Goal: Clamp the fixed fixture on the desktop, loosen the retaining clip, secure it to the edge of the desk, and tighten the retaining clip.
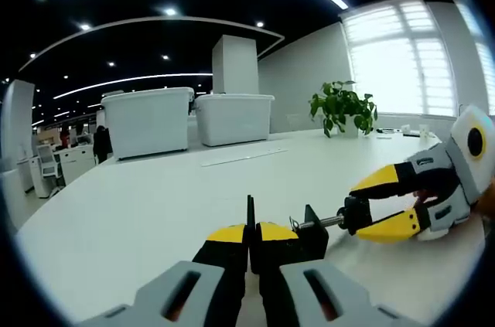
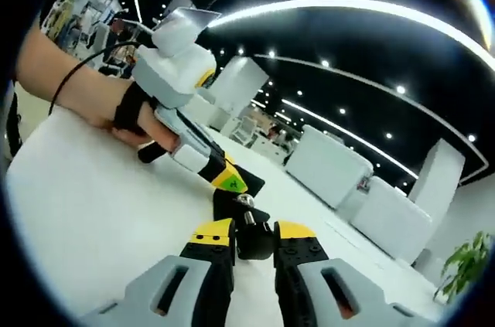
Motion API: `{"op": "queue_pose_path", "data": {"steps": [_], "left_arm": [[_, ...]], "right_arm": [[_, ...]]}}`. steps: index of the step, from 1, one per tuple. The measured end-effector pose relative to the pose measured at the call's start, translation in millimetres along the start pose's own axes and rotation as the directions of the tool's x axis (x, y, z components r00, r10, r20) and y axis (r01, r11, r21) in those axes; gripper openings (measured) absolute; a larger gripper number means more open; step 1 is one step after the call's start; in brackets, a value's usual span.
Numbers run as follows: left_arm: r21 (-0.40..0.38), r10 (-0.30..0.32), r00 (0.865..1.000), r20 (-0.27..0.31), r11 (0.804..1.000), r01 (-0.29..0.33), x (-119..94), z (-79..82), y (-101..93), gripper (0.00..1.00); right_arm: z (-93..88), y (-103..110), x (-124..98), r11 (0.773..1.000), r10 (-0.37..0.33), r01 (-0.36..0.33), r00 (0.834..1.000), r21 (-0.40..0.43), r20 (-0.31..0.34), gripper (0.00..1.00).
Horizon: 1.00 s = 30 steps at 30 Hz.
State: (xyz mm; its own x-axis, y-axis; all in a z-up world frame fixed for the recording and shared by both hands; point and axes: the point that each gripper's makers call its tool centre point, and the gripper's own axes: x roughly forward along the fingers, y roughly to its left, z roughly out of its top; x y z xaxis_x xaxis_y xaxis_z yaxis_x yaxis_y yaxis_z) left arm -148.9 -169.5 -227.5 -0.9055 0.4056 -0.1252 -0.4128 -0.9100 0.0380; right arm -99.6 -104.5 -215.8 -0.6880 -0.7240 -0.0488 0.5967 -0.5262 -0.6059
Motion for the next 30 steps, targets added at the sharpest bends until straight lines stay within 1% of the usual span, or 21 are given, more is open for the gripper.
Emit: {"op": "queue_pose_path", "data": {"steps": [2, 3, 4, 5, 6, 7, 8, 9, 10, 11, 13, 14, 15, 16, 18, 19, 22, 25, 28, 29, 30], "left_arm": [[0.001, 0.000, 1.000, 0.000, 1.000, 0.000, 0.0, -0.1, 0.0, 0.05], [0.001, -0.001, 1.000, 0.000, 1.000, 0.001, -0.1, -0.1, 0.0, 0.05], [0.002, -0.001, 1.000, 0.000, 1.000, 0.001, -0.2, -0.2, -0.1, 0.05], [0.004, -0.001, 1.000, 0.000, 1.000, 0.001, -0.3, -0.2, -0.1, 0.05], [0.007, -0.001, 1.000, 0.000, 1.000, 0.001, -0.4, -0.3, -0.2, 0.05], [0.008, -0.001, 1.000, 0.000, 1.000, 0.001, -0.5, -0.4, -0.3, 0.05], [0.010, -0.001, 1.000, 0.001, 1.000, 0.001, -0.4, -0.4, -0.2, 0.05], [0.010, -0.001, 1.000, 0.001, 1.000, 0.001, -0.4, -0.5, -0.2, 0.05], [0.011, -0.001, 1.000, 0.001, 1.000, 0.001, -0.4, -0.5, -0.2, 0.05], [0.011, -0.001, 1.000, 0.000, 1.000, 0.001, -0.4, -0.6, -0.2, 0.05], [0.011, -0.001, 1.000, 0.000, 1.000, 0.001, -0.5, -0.7, -0.3, 0.05], [0.011, -0.001, 1.000, 0.000, 1.000, 0.001, -0.5, -0.8, -0.2, 0.05], [0.011, 0.000, 1.000, -0.001, 1.000, 0.000, -0.5, -1.0, 0.0, 0.05], [0.010, -0.001, 1.000, -0.001, 1.000, 0.001, -0.5, -1.0, -0.2, 0.05], [0.012, 0.001, 1.000, -0.002, 1.000, -0.001, -0.6, -1.2, -0.1, 0.05], [0.012, 0.000, 1.000, -0.002, 1.000, 0.000, -0.7, -1.3, -0.3, 0.05], [0.012, 0.001, 1.000, -0.003, 1.000, -0.001, -0.7, -1.4, -0.3, 0.05], [0.012, 0.001, 1.000, -0.004, 1.000, -0.001, -0.6, -1.6, -0.3, 0.05], [0.008, 0.001, 1.000, -0.007, 1.000, -0.001, -0.7, -2.1, -0.8, 0.05], [0.006, 0.001, 1.000, -0.008, 1.000, -0.001, -0.8, -2.2, -0.8, 0.05], [0.007, 0.001, 1.000, -0.009, 1.000, -0.001, -1.1, -2.5, -1.0, 0.05]], "right_arm": [[-0.8, -2.7, 0.7, 0.999, 0.004, -0.004, 1.000, 0.034, 0.000, 0.19], [-0.3, -2.9, -0.1, 0.995, 0.011, -0.011, 1.000, 0.095, 0.003, 0.21], [1.5, -4.5, -1.8, 0.970, 0.021, -0.024, 1.000, 0.243, 0.015, 0.24], [8.0, -7.8, -4.1, 0.906, 0.034, -0.054, 0.998, 0.420, 0.055, 0.27], [8.7, -22.2, -7.8, 0.857, -0.009, -0.023, 0.998, 0.515, 0.059, 0.28], [6.5, -37.0, -10.1, 0.821, -0.060, 0.014, 0.996, 0.570, 0.062, 0.25], [-0.5, -43.7, -11.7, 0.795, -0.068, 0.027, 0.997, 0.606, 0.044, 0.22], [-11.9, -45.9, -7.4, 0.756, -0.048, 0.023, 0.999, 0.654, 0.021, 0.21], [-14.3, -40.8, -4.7, 0.748, -0.011, -0.001, 1.000, 0.664, 0.014, 0.21], [-12.4, -31.5, -2.7, 0.756, 0.026, -0.030, 1.000, 0.654, 0.015, 0.21], [-15.6, -13.8, 1.9, 0.797, 0.096, -0.068, 0.995, 0.601, -0.015, 0.24], [-16.2, -6.0, 2.5, 0.810, 0.127, -0.091, 0.992, 0.579, -0.021, 0.27], [-14.5, -5.3, 4.5, 0.821, 0.128, -0.102, 0.992, 0.562, -0.007, 0.31], [-18.2, -2.6, 5.5, 0.806, 0.141, -0.099, 0.990, 0.583, -0.026, 0.31], [-23.4, -5.1, 4.7, 0.807, 0.144, -0.096, 0.989, 0.583, -0.036, 0.27], [-23.8, -6.7, 3.2, 0.788, 0.148, -0.098, 0.989, 0.607, -0.032, 0.26], [-21.7, -9.4, 3.0, 0.764, 0.145, -0.102, 0.989, 0.637, -0.015, 0.25], [-24.1, -8.8, 3.4, 0.770, 0.137, -0.091, 0.990, 0.631, -0.025, 0.23], [-23.1, -9.6, 1.4, 0.771, 0.132, -0.096, 0.991, 0.630, -0.010, 0.21], [-22.8, -9.5, 1.0, 0.774, 0.130, -0.096, 0.992, 0.626, -0.008, 0.21], [-22.0, -9.6, 0.4, 0.787, 0.123, -0.097, 0.992, 0.609, 0.000, 0.20]]}}
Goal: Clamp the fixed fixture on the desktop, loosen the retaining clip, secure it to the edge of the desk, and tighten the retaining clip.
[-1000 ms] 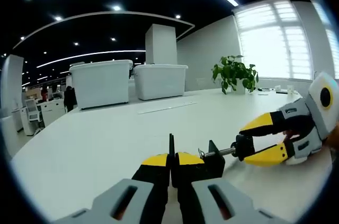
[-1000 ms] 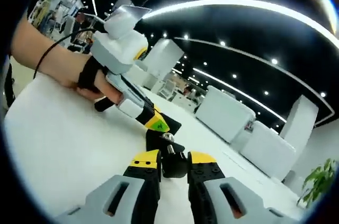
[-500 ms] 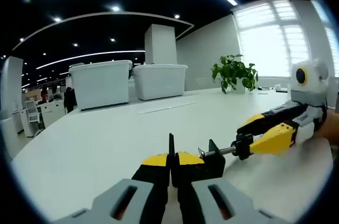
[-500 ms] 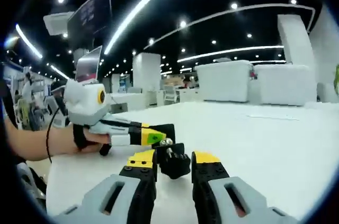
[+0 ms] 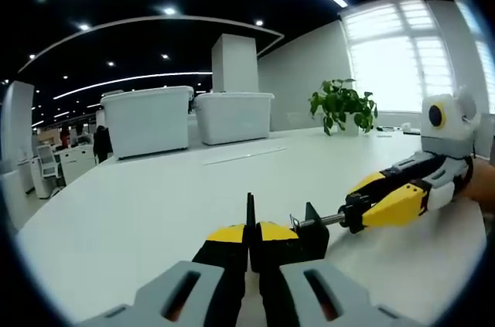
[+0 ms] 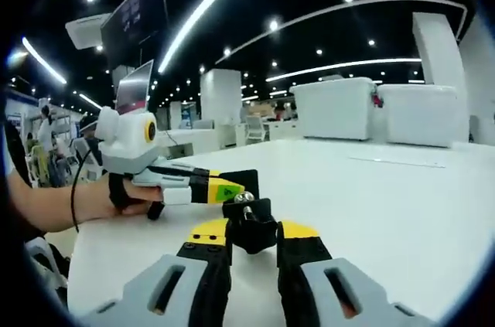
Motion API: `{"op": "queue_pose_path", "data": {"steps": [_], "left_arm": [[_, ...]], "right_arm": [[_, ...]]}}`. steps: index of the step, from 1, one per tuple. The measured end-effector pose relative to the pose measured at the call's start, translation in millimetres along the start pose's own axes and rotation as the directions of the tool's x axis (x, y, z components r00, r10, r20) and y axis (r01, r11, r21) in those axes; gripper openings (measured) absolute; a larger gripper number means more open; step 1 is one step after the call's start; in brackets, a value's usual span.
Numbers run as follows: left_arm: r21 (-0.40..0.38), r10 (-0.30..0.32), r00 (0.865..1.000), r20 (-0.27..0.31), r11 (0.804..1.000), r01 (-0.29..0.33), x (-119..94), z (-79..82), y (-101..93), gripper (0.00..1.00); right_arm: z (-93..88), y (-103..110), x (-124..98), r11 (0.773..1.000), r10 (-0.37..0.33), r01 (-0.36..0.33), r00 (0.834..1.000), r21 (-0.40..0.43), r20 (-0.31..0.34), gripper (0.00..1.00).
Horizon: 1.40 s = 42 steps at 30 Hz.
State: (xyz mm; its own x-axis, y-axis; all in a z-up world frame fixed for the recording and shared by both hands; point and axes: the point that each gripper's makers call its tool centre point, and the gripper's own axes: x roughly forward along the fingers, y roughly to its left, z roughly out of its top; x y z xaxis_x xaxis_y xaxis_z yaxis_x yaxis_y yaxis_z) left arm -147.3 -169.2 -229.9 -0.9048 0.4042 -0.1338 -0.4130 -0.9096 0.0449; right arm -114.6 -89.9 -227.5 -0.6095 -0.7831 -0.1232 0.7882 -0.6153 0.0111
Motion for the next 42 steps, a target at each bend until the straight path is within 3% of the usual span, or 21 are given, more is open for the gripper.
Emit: {"op": "queue_pose_path", "data": {"steps": [3, 7, 13, 16, 21, 25, 27, 28, 30, 32, 37, 39, 42], "left_arm": [[-0.001, -0.002, 1.000, -0.001, 1.000, 0.002, -0.9, -0.5, -0.7, 0.05], [0.004, -0.001, 1.000, -0.002, 1.000, 0.001, -2.2, -1.0, -1.3, 0.05], [0.004, -0.001, 1.000, -0.005, 1.000, 0.001, -4.2, -1.8, -2.5, 0.05], [0.006, 0.000, 1.000, -0.006, 1.000, 0.000, -3.7, -2.3, -0.9, 0.05], [0.007, 0.001, 1.000, -0.009, 1.000, 0.000, -4.0, -2.6, -1.6, 0.05], [0.006, -0.002, 1.000, -0.010, 1.000, 0.002, -2.4, -3.2, 0.6, 0.05], [0.004, -0.003, 1.000, -0.010, 1.000, 0.003, -2.5, -3.3, 0.5, 0.05], [0.006, -0.002, 1.000, -0.010, 1.000, 0.002, -2.6, -3.2, 0.0, 0.05], [0.008, -0.002, 1.000, -0.010, 1.000, 0.002, -2.9, -3.2, -0.6, 0.05], [0.010, -0.002, 1.000, -0.010, 1.000, 0.002, -2.3, -3.0, -0.5, 0.05], [0.013, -0.001, 1.000, -0.010, 1.000, 0.001, -1.0, -2.4, -0.1, 0.05], [0.011, -0.001, 1.000, -0.010, 1.000, 0.001, -1.1, -2.7, 0.2, 0.05], [0.008, 0.000, 1.000, -0.011, 1.000, 0.001, 0.6, -2.1, 1.1, 0.05]], "right_arm": [[3.3, 0.3, -1.0, 0.999, -0.006, 0.007, 1.000, -0.047, 0.023, 0.18], [5.4, 2.8, -1.2, 0.983, -0.016, 0.023, 0.999, -0.182, 0.039, 0.18], [6.0, 8.5, -0.5, 0.936, -0.028, 0.044, 0.998, -0.350, 0.051, 0.17], [6.2, 9.8, 0.2, 0.914, -0.032, 0.049, 0.998, -0.402, 0.050, 0.17], [7.4, 14.8, -0.9, 0.900, -0.030, 0.049, 0.998, -0.433, 0.051, 0.18], [9.6, 14.5, -1.8, 0.919, -0.031, 0.048, 0.998, -0.392, 0.050, 0.18], [14.3, 11.4, -3.5, 0.951, -0.027, 0.046, 0.997, -0.305, 0.069, 0.24], [14.3, 11.6, -3.6, 0.978, 0.005, 0.008, 0.998, -0.209, 0.064, 0.28], [8.2, 9.2, -2.5, 0.992, 0.028, -0.026, 0.999, -0.127, 0.017, 0.36], [8.5, 6.3, -1.4, 0.992, 0.026, -0.025, 1.000, -0.127, 0.014, 0.33], [10.0, 4.9, -1.8, 0.998, 0.063, -0.063, 0.998, -0.032, 0.013, 0.30], [13.6, 6.3, -2.6, 0.994, 0.099, -0.101, 0.995, 0.043, 0.026, 0.30], [7.4, 6.8, -1.2, 0.995, 0.092, -0.093, 0.996, 0.044, 0.009, 0.26]]}}
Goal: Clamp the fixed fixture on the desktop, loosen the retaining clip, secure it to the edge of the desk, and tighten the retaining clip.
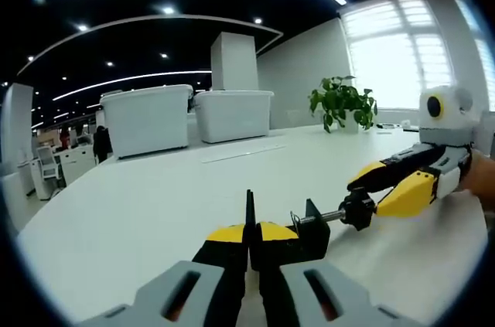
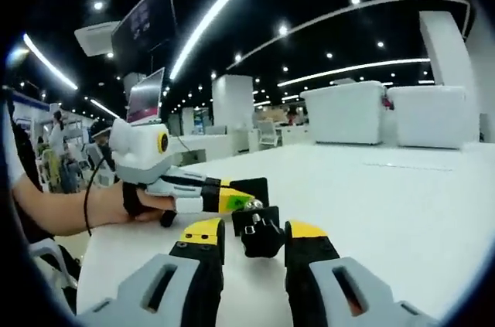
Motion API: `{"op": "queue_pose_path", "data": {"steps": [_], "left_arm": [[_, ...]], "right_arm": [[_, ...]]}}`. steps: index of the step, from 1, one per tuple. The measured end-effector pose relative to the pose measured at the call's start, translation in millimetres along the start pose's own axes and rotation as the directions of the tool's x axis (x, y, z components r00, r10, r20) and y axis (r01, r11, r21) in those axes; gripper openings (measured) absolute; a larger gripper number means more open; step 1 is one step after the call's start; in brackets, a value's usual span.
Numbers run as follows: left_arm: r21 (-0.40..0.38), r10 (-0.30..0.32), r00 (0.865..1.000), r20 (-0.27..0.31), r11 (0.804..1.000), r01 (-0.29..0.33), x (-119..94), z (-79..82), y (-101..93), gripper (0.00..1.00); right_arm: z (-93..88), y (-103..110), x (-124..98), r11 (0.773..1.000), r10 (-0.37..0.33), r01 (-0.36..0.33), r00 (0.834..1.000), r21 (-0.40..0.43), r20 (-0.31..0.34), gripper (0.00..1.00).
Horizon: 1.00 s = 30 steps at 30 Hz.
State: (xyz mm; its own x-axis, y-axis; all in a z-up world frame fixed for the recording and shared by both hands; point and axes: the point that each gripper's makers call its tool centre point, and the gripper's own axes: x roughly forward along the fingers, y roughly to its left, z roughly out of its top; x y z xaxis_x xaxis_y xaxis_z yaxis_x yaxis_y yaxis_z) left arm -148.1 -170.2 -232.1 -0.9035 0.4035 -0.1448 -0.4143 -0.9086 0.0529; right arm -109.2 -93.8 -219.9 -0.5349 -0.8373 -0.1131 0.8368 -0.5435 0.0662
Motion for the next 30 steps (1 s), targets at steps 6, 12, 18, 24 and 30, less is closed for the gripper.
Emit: {"op": "queue_pose_path", "data": {"steps": [6, 12, 18, 24, 30], "left_arm": [[0.005, 0.001, 1.000, 0.001, 1.000, -0.001, 0.9, -1.0, 2.4, 0.05], [0.012, 0.000, 1.000, 0.002, 1.000, 0.000, 0.6, 0.2, 1.0, 0.05], [0.013, -0.002, 1.000, -0.001, 1.000, 0.002, 1.1, 0.4, -0.3, 0.05], [0.012, 0.000, 1.000, -0.004, 1.000, 0.000, -2.5, -0.9, -3.8, 0.05], [0.009, 0.006, 1.000, -0.007, 1.000, -0.006, -1.0, -1.4, -1.4, 0.05]], "right_arm": [[-2.6, -5.6, 2.2, 0.999, -0.033, 0.033, 0.999, -0.030, -0.001, 0.21], [0.1, 2.4, -2.7, 0.983, -0.039, 0.045, 0.999, -0.176, 0.037, 0.19], [1.0, 7.2, -2.4, 0.955, -0.053, 0.063, 0.998, -0.289, 0.043, 0.18], [1.2, 13.7, -0.7, 0.856, -0.067, 0.085, 0.996, -0.510, 0.054, 0.17], [0.1, 14.0, 1.8, 0.852, -0.095, 0.110, 0.994, -0.511, 0.054, 0.18]]}}
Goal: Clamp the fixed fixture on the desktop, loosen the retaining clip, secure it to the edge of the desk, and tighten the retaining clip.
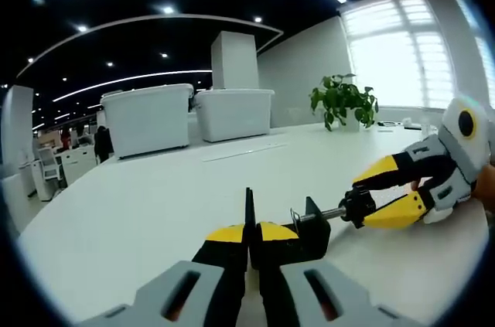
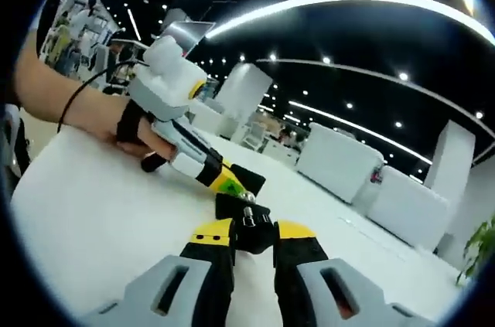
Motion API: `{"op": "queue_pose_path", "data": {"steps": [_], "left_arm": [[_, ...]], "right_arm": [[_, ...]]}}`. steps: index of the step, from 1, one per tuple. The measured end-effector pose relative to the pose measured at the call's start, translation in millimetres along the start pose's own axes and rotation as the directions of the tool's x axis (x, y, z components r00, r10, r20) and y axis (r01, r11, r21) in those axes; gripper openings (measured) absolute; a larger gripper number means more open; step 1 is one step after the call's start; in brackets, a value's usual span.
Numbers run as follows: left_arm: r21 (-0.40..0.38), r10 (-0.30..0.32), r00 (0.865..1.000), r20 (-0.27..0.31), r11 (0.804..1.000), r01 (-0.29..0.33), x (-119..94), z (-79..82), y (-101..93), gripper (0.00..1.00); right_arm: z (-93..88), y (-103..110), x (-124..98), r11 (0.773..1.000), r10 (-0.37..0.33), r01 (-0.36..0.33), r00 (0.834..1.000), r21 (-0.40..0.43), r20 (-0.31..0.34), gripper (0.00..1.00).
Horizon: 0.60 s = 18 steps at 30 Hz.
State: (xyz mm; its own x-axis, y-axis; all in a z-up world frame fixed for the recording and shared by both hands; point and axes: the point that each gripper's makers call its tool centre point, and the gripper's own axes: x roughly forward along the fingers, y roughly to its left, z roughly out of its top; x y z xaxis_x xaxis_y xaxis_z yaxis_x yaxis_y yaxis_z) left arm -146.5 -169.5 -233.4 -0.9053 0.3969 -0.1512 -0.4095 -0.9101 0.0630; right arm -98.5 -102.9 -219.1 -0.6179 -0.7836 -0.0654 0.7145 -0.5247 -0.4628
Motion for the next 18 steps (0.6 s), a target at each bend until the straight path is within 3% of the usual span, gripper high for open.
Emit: {"op": "queue_pose_path", "data": {"steps": [3, 5, 7, 10, 15, 18], "left_arm": [[-0.005, -0.003, 1.000, -0.001, 1.000, 0.003, -2.0, -0.5, -2.3, 0.05], [-0.003, -0.003, 1.000, -0.002, 1.000, 0.003, -2.8, -0.7, -3.4, 0.05], [0.001, -0.004, 1.000, -0.002, 1.000, 0.004, -3.5, -0.7, -4.4, 0.06], [0.002, -0.003, 1.000, -0.003, 1.000, 0.003, -5.0, -1.0, -6.0, 0.06], [-0.001, -0.004, 1.000, -0.006, 1.000, 0.004, -7.0, -1.4, -7.2, 0.06], [0.001, -0.004, 1.000, -0.008, 1.000, 0.004, -9.1, -1.7, -9.1, 0.06]], "right_arm": [[-3.9, -6.5, -1.8, 0.993, -0.008, 0.008, 1.000, 0.119, -0.001, 0.24], [3.0, -9.5, -5.2, 0.976, -0.009, 0.004, 1.000, 0.219, 0.021, 0.30], [1.3, -21.1, -7.5, 0.945, -0.015, 0.007, 1.000, 0.328, 0.022, 0.29], [-2.7, -26.5, -6.3, 0.866, 0.027, -0.034, 0.999, 0.499, 0.020, 0.27], [-15.1, -18.2, 3.1, 0.825, 0.107, -0.077, 0.994, 0.559, -0.022, 0.26], [-18.1, -17.4, 4.0, 0.819, 0.112, -0.072, 0.993, 0.570, -0.036, 0.25]]}}
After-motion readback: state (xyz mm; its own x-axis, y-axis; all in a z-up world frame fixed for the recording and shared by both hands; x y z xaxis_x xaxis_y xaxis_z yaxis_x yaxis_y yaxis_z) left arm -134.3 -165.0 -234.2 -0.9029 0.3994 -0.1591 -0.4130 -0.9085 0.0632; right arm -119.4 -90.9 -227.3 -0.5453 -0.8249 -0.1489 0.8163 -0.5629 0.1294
